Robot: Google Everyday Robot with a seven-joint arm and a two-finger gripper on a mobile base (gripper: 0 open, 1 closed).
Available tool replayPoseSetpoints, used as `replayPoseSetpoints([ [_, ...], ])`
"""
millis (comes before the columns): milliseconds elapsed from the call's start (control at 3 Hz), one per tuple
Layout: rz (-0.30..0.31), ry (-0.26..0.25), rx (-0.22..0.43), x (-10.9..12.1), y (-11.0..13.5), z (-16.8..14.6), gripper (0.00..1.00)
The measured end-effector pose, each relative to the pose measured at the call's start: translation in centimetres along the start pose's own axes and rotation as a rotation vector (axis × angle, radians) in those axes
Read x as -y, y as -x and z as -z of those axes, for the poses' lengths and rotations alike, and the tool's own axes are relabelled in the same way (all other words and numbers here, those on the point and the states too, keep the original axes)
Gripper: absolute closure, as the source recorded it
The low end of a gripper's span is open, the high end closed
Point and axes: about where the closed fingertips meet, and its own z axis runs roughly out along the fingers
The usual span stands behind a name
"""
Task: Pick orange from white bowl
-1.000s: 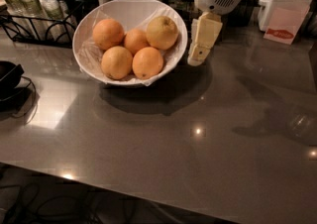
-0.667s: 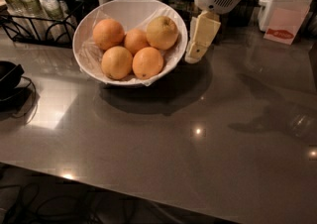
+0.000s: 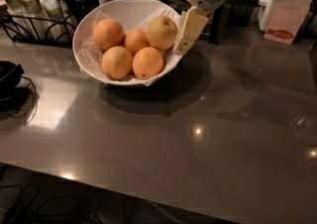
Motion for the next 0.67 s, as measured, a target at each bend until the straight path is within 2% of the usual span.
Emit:
replayPoseSetpoints([
  [667, -0.012, -0.012, -0.001, -0.1, -0.04, 0.34, 0.0],
])
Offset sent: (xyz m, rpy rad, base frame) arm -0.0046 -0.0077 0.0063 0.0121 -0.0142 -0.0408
